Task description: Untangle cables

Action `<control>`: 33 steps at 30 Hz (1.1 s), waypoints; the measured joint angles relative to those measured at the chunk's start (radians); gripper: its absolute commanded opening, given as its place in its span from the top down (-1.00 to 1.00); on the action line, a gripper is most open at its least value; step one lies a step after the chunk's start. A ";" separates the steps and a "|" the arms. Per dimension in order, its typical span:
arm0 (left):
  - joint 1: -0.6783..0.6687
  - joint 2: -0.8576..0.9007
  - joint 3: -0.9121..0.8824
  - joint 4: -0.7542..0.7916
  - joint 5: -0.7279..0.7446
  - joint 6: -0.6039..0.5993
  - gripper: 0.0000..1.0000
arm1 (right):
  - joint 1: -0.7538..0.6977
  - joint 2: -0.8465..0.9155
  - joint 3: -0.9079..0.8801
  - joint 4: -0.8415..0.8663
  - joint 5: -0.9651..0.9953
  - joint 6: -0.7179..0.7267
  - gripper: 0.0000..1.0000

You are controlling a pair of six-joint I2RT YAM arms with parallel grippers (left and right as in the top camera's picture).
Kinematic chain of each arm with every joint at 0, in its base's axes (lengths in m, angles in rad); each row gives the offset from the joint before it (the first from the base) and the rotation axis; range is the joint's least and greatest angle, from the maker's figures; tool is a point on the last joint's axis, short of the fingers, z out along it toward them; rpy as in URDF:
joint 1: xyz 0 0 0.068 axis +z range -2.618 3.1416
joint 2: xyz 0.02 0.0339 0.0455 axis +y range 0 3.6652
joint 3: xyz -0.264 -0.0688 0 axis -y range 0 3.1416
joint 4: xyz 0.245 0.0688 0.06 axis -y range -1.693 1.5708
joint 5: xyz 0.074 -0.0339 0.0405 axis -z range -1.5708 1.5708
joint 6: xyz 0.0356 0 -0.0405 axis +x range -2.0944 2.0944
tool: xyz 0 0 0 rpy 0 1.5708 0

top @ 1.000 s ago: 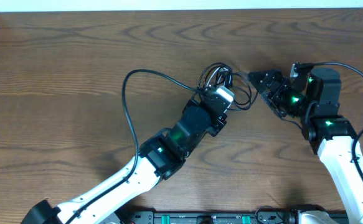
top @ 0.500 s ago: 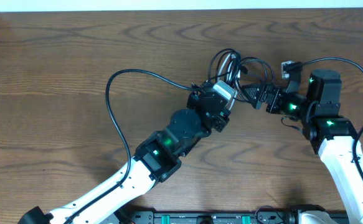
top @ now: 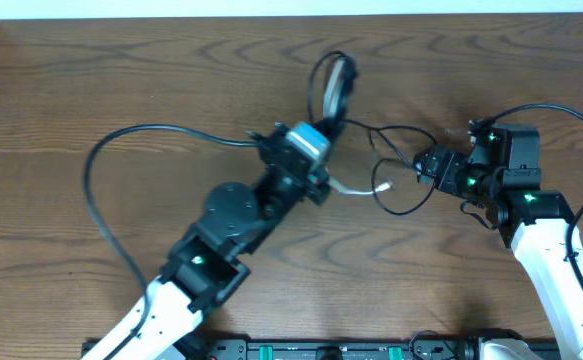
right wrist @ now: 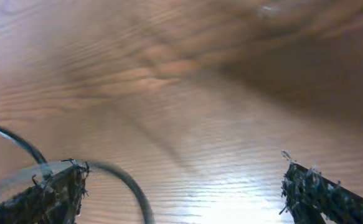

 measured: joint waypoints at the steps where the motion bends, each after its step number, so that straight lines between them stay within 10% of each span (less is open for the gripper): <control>1: 0.021 -0.023 0.000 -0.018 0.000 0.000 0.85 | 0.000 0.000 0.000 -0.010 0.027 0.005 -0.99; 18: 0.259 -0.132 0.000 -0.197 0.000 -0.003 0.85 | -0.019 0.000 0.000 -0.071 0.198 0.132 -0.99; 27: 0.259 -0.127 0.000 -0.244 0.020 -0.004 0.85 | -0.019 0.000 0.000 0.111 -0.164 -0.072 -0.99; 33: 0.260 -0.072 0.000 -0.254 0.297 -0.004 0.85 | -0.015 0.000 0.000 0.215 -0.448 -0.174 -0.99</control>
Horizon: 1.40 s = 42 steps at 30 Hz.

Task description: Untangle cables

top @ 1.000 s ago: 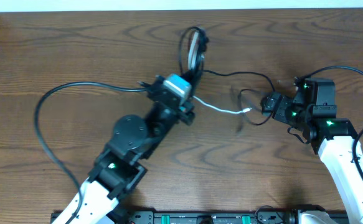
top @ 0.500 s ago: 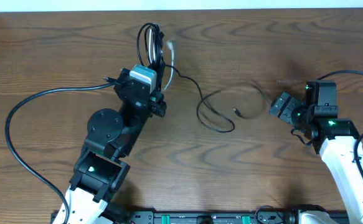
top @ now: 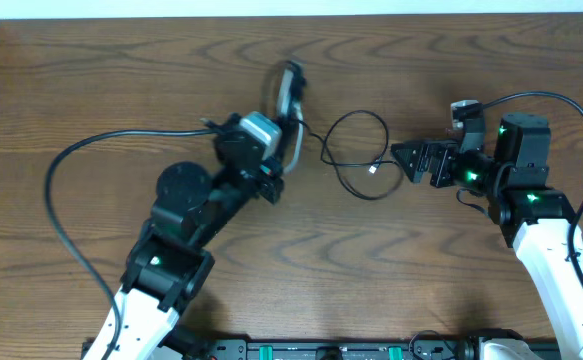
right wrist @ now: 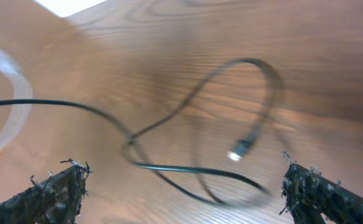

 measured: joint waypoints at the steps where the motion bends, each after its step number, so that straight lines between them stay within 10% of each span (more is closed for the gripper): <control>1: 0.000 0.007 0.000 0.000 0.029 0.000 0.85 | 0.000 0.000 0.000 0.005 -0.021 -0.007 -0.98; 10: -0.001 0.171 0.000 0.021 0.409 0.000 0.85 | 0.008 0.000 0.000 0.061 -0.201 -0.057 -0.98; 32: -0.001 0.228 0.000 -0.053 0.463 0.089 0.85 | 0.043 0.000 0.000 0.172 -0.317 -0.035 -0.75; 42: -0.001 0.231 0.002 -0.240 0.683 0.083 0.85 | 0.071 0.000 0.001 -0.068 -0.359 -0.461 -0.76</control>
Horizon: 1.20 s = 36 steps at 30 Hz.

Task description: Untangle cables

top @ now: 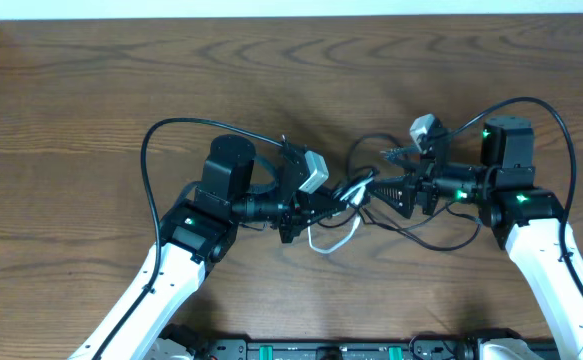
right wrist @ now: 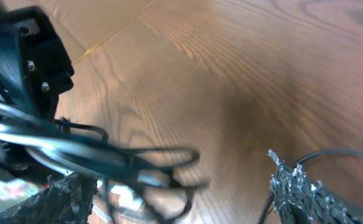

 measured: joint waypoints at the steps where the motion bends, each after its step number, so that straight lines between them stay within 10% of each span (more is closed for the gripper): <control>1: 0.000 0.000 0.000 -0.004 0.026 0.000 0.85 | 0.014 0.000 0.000 -0.001 -0.005 -0.040 -0.76; 12: 0.007 0.001 0.000 -0.008 0.117 0.000 0.85 | 0.154 0.000 0.000 0.015 -0.018 -0.277 -0.09; 25: 0.151 0.001 0.000 -0.082 0.026 0.000 0.85 | 0.154 0.000 0.000 0.019 -0.003 -0.289 -0.15; 31: 0.165 0.001 0.000 -0.083 0.090 0.000 0.85 | 0.149 0.000 0.000 0.062 0.030 -0.275 0.14; 36: 0.167 0.001 0.000 -0.085 0.105 0.000 0.85 | 0.089 0.000 -0.001 0.150 0.135 -0.054 0.01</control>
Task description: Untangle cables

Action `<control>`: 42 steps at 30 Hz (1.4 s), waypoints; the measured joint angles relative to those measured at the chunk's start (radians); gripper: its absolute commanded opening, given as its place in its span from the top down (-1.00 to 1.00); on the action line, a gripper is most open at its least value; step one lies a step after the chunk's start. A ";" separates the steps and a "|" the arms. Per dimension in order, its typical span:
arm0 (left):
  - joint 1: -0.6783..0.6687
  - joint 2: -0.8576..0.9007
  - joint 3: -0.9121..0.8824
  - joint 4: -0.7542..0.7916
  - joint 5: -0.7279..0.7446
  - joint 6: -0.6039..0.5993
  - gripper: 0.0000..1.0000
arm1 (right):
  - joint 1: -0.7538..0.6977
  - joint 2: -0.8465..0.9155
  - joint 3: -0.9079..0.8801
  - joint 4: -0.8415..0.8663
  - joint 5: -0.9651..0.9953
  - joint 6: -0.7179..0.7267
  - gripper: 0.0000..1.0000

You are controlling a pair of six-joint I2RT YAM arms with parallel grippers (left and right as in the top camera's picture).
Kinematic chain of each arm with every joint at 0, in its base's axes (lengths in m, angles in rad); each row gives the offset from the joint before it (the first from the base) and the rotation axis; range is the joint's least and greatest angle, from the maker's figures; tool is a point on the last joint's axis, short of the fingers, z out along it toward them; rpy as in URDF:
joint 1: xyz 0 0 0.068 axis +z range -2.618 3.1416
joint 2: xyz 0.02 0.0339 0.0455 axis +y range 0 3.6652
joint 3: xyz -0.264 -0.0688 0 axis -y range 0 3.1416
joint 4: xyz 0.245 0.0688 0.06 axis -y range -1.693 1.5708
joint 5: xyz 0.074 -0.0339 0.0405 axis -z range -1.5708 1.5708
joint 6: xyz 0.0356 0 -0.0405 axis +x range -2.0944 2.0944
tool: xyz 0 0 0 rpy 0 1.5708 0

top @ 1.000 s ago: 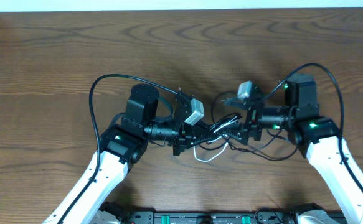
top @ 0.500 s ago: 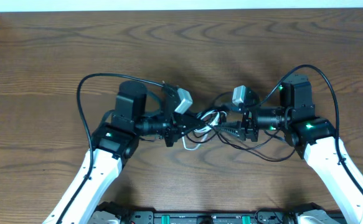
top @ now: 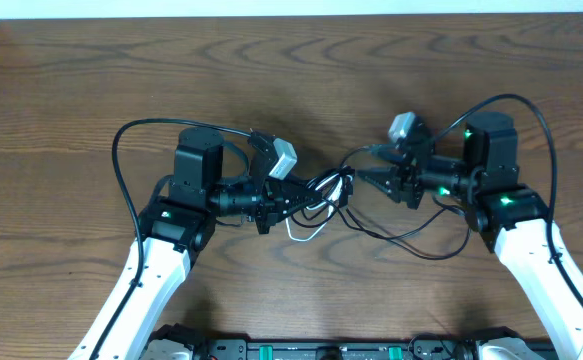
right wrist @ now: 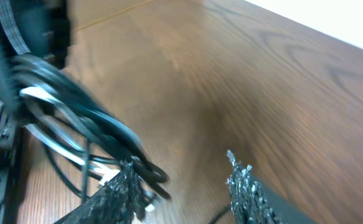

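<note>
A tangle of black and white cables hangs between the two grippers at the table's middle. My left gripper points right and is shut on the bundle, with a white loop sagging below it. My right gripper points left at the tangle and stands open. In the right wrist view the bundle runs down to the left finger, where a black loop lies against it. The gap up to the right finger shows only wood.
A slack black cable curves over the wooden table below the right arm. Each arm's own black lead arches over it: the left arm's lead and the right arm's lead.
Both grippers have shifted a little to the left with the tangle. The right gripper's jaws stand closer together, and its left finger now touches a black loop of the bundle.
My left gripper first held the white cable at centre, with the right gripper open beside a black loop. Then the left was further up-left, the black loop lying between the arms. Later both grippers faced each other over a bunched tangle, as now.
</note>
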 measured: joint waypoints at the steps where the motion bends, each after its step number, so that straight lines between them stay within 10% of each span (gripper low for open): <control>1: 0.001 0.000 0.000 0.000 0.002 0.000 0.85 | -0.004 0.000 0.000 -0.004 0.005 0.011 0.01; 42: 0.002 0.000 0.000 0.274 0.182 -0.240 0.85 | -0.008 0.000 0.001 -0.112 0.066 -0.052 -0.35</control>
